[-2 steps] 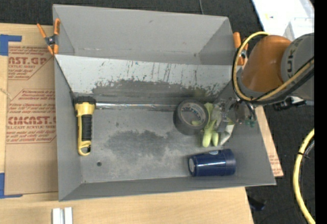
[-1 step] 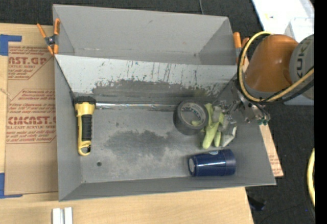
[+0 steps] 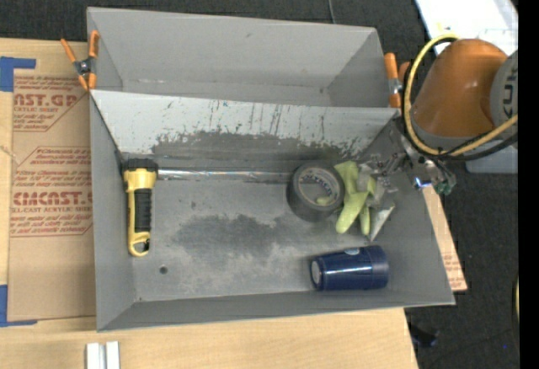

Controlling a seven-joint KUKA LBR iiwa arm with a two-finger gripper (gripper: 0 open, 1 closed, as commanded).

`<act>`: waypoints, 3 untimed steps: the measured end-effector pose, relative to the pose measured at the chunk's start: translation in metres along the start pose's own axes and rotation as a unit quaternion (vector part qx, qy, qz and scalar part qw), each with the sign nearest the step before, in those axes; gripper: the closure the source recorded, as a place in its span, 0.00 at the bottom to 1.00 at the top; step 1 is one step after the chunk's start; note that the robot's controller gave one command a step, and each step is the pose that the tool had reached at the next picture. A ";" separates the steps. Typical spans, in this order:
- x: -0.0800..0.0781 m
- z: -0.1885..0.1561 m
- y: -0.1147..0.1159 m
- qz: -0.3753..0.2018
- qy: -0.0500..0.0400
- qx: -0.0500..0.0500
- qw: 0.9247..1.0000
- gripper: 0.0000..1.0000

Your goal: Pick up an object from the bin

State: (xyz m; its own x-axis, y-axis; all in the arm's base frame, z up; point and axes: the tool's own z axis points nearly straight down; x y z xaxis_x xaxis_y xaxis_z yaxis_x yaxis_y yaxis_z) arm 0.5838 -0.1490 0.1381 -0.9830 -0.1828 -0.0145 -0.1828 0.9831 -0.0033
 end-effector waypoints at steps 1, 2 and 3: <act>0.001 -0.006 -0.001 0.039 0.000 0.001 0.999 1.00; 0.002 0.026 -0.002 -0.092 -0.002 0.001 0.996 1.00; 0.012 0.048 0.000 0.010 -0.004 0.001 1.000 1.00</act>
Offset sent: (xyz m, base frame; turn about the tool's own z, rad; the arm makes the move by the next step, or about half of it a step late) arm -0.0044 -0.0030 -0.0650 0.0405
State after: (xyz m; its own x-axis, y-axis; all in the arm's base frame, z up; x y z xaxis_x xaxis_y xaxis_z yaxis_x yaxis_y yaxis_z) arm 0.5724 -0.1514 0.0895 -0.9863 -0.1632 -0.0220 -0.1631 0.9866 -0.0051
